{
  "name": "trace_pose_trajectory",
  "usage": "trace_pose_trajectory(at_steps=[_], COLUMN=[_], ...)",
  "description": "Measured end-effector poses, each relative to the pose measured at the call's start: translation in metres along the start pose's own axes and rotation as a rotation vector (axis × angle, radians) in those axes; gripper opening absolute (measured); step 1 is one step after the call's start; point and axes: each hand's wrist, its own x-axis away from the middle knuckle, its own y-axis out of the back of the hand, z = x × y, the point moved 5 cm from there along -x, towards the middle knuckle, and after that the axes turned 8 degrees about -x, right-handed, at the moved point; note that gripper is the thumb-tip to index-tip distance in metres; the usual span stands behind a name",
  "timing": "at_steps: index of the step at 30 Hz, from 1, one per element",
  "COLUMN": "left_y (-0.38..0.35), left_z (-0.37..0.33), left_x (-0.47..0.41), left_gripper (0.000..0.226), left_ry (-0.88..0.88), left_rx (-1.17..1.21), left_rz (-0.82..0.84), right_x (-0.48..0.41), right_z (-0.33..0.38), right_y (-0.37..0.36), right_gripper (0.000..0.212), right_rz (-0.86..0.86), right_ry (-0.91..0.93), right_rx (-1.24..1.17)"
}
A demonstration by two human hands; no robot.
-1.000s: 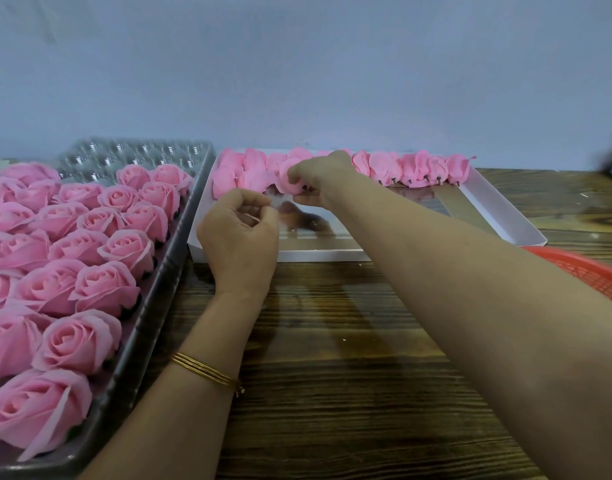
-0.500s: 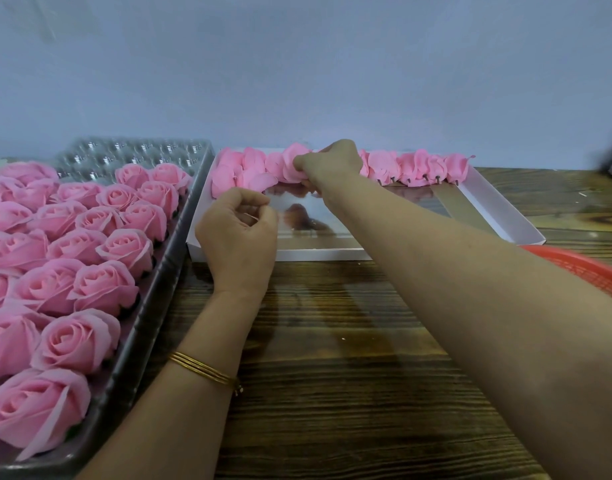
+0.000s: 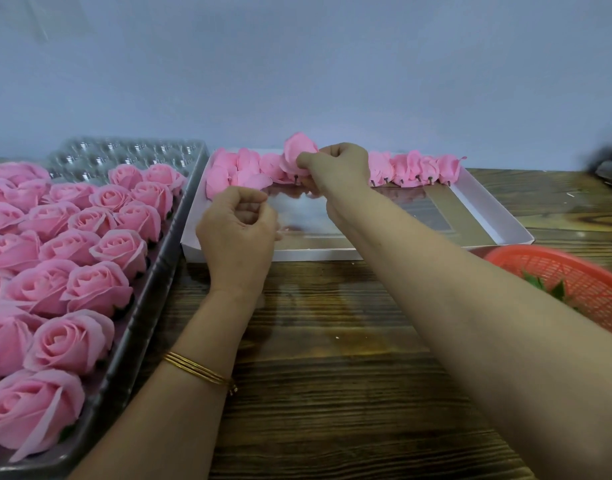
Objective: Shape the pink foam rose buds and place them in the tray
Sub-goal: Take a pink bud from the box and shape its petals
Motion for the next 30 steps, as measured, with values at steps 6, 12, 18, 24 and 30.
trace_pose_trajectory(at_steps=[6,12,18,24,30], left_y=[-0.016,-0.034,-0.051,-0.059,-0.064], left_z=[0.002,-0.004,-0.016,-0.022,-0.021], left_x=[0.003,0.007,0.025,0.035,0.039], left_gripper=[0.021,0.036,0.022,0.035,0.015], left_ry=[0.106,0.229,0.329,0.34,0.326], left_rx=[0.13,0.349,0.684,0.677,0.639], left_rz=[0.215,0.538,0.843,0.929,0.908], right_x=[0.026,0.062,0.085,0.102,0.116], right_z=[-0.004,-0.008,-0.018,-0.032,-0.039], right_y=[0.019,0.04,0.054,0.066,0.071], right_gripper=[0.026,0.022,0.02,0.025,0.023], right_rz=[-0.021,0.028,0.012,0.03,0.067], right_ry=[-0.019,-0.067,-0.113,-0.116,-0.118], right_rx=[-0.109,-0.271,-0.376,-0.462,-0.559])
